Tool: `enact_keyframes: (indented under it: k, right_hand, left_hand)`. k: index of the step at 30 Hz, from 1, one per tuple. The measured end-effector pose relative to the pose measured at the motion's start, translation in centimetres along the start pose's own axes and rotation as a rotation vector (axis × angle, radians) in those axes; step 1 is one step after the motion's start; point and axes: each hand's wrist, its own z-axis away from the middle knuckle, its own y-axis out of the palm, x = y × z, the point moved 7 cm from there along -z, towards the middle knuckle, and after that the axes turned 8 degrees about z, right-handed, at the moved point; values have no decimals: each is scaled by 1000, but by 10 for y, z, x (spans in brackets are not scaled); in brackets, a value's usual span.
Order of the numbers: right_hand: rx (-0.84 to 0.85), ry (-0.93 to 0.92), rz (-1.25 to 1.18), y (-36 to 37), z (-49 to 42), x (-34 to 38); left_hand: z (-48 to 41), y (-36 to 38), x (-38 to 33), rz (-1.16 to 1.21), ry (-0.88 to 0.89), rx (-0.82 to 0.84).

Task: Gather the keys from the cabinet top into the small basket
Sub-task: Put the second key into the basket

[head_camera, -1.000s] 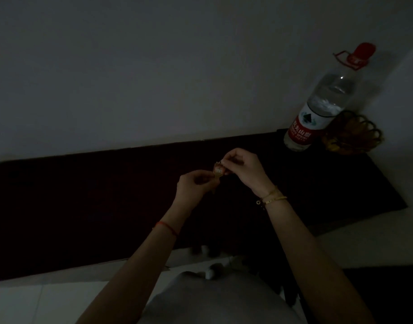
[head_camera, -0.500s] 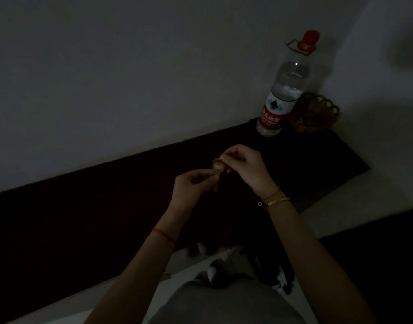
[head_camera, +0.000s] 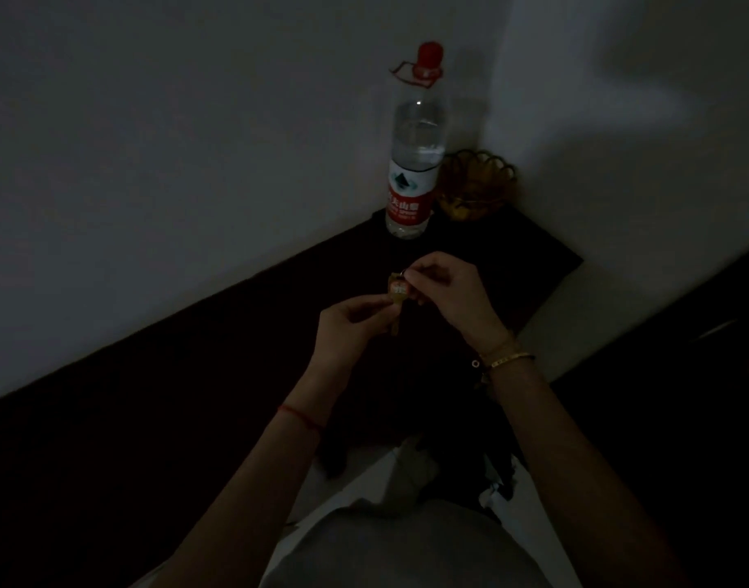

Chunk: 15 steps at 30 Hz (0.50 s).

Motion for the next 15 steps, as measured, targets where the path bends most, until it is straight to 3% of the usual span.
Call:
enact_keyframes:
  k: [15]
  right_hand:
    - [-55, -18, 28, -143, -60, -38]
  left_hand:
    - [-74, 141, 22, -7, -54, 30]
